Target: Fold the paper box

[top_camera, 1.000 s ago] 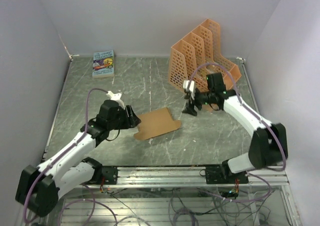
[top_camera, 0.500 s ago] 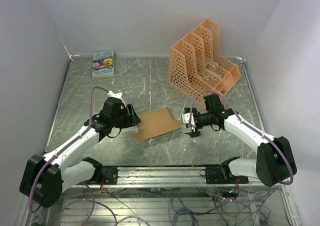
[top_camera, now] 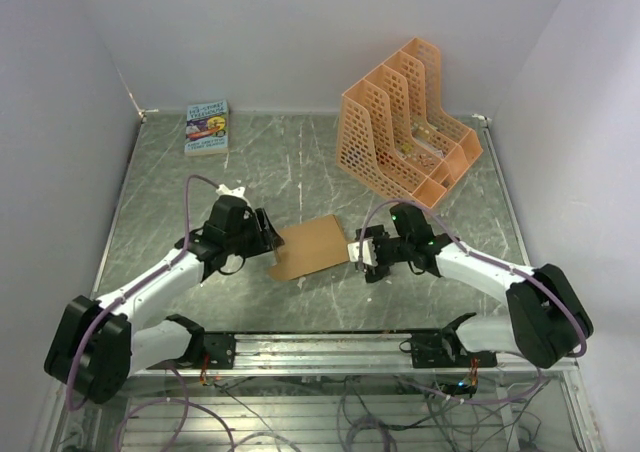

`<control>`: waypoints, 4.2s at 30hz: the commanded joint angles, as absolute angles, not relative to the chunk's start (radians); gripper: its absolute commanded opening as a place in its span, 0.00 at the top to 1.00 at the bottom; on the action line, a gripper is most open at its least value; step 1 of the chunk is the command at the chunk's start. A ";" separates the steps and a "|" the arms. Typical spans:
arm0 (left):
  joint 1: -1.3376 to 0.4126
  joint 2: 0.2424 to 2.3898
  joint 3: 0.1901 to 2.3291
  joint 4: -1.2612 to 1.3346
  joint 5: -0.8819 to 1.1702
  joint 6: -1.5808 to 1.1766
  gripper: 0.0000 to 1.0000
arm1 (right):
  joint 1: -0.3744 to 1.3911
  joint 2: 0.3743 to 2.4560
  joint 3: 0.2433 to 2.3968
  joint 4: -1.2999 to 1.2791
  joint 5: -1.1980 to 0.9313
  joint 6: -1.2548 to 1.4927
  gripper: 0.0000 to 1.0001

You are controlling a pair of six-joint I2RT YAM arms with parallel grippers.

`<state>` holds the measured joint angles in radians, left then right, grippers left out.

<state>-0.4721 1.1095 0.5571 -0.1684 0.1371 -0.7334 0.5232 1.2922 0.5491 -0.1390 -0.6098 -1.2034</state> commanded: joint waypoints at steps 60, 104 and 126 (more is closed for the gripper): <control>-0.344 0.932 0.215 0.268 0.235 -0.998 0.27 | 0.347 1.785 0.894 0.012 -0.627 0.197 0.66; -0.423 1.193 0.216 0.673 0.277 -1.181 0.23 | 0.308 1.840 0.910 -0.048 -0.609 0.184 0.66; -0.523 1.058 0.214 0.773 0.141 -1.311 0.27 | 0.288 1.854 0.907 -0.037 -0.671 0.220 0.66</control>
